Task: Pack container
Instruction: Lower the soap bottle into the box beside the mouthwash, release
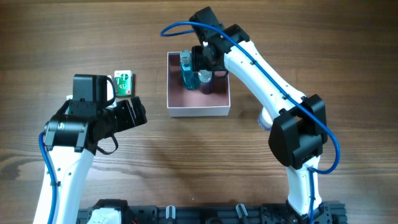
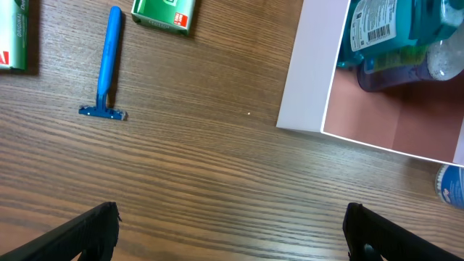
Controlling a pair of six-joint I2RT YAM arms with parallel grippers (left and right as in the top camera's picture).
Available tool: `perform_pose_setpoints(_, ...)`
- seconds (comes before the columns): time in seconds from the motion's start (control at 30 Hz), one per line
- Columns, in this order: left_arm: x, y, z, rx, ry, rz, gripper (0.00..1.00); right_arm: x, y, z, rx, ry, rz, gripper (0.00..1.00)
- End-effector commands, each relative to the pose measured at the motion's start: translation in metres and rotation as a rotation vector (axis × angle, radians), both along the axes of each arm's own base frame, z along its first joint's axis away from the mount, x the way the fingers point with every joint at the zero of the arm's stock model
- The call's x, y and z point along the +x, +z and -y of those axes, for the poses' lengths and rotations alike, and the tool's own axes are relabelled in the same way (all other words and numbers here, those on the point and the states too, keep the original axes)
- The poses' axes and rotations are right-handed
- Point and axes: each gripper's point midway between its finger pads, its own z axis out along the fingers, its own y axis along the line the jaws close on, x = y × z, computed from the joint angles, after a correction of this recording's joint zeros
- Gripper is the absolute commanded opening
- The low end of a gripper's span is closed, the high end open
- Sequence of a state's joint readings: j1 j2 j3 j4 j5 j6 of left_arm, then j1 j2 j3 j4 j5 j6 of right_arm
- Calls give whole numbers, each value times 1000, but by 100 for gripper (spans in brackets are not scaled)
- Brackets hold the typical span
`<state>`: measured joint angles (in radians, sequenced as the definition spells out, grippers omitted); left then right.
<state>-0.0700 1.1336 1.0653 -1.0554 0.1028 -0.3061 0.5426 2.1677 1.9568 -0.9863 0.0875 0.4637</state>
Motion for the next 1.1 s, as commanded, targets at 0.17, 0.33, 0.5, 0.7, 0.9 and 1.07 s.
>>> perform_pose_setpoints(0.17,3,6,-2,-2,23,16,100,-3,6,4,-25,10,1,72)
perform_pose_setpoints(0.33,3,6,-2,-2,23,16,100,-7,20,7,-21,14,12,73)
perform_pose_setpoints(0.5,3,6,-2,-2,23,15,100,-10,46,8,-4,35,57,73)
perform_pose_setpoints(0.7,3,6,-2,-2,23,16,100,-22,88,16,21,44,110,73)
perform_pose_setpoints(0.9,3,6,-2,-2,23,16,100,-40,136,63,55,-113,135,77)
perform_pose_setpoints(1.07,3,6,-2,-2,23,16,100,-59,152,140,66,-315,62,96)
